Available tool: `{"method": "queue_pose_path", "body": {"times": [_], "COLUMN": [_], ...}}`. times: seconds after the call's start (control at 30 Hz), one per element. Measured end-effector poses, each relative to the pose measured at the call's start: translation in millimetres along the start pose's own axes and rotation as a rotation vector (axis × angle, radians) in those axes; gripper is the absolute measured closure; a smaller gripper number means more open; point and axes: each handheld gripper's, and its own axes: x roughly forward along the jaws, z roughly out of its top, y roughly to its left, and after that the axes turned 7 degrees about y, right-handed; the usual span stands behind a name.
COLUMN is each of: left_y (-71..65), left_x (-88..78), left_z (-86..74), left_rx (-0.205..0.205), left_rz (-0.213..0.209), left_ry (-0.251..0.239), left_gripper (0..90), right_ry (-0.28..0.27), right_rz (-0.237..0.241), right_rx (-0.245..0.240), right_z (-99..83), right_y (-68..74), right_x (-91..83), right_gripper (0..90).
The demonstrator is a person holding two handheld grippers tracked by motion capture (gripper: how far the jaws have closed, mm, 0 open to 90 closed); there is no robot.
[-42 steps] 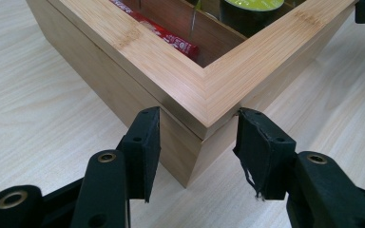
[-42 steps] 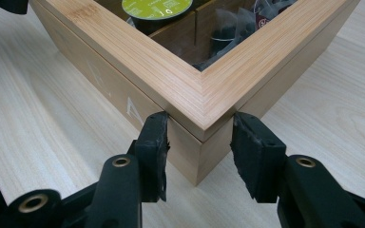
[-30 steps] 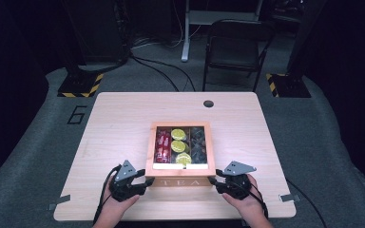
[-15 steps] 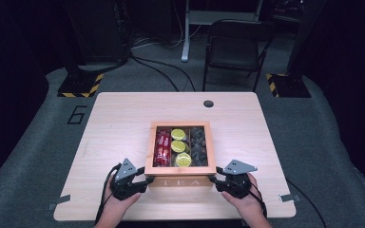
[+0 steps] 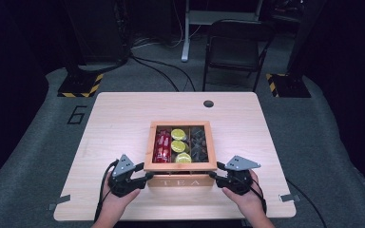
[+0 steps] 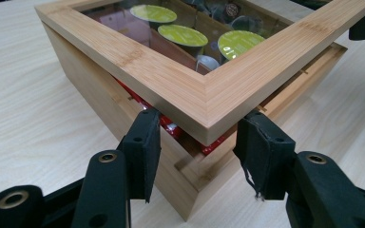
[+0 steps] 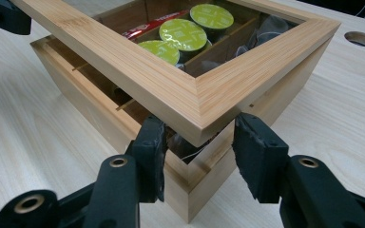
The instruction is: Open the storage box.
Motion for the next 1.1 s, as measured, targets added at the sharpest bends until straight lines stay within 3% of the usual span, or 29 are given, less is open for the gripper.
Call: {"method": "queue_pose_path", "body": {"times": [0.13, 0.2, 0.33, 0.57, 1.1], "left_y": [-1.2, -0.6, 2.6, 4.2, 14.1], "left_x": [-1.9, -4.6, -11.8, -19.1, -30.2], "left_z": [5.1, 9.8, 18.5, 33.1, 64.3], "left_rx": [0.001, -0.017, -0.013, 0.000, 0.017], "left_rz": [0.027, 0.021, 0.027, 0.046, 0.056], "left_ry": [-0.005, -0.005, -0.026, -0.040, -0.059], "left_gripper": [50.9, 50.9, 51.1, 51.5, 53.3], "right_ry": [0.008, 0.004, -0.005, -0.010, -0.040], "right_rz": [0.003, 0.003, 0.008, -0.016, -0.010], "right_rx": [0.011, 0.019, 0.036, -0.014, 0.005], "right_z": [6.4, 9.9, 18.1, 37.1, 65.1], "right_y": [-1.1, -2.1, -5.6, -9.2, -20.7], "right_x": [-2.7, -4.4, -9.7, -17.6, -26.6], "right_gripper": [54.0, 54.0, 53.4, 52.4, 54.2]}}
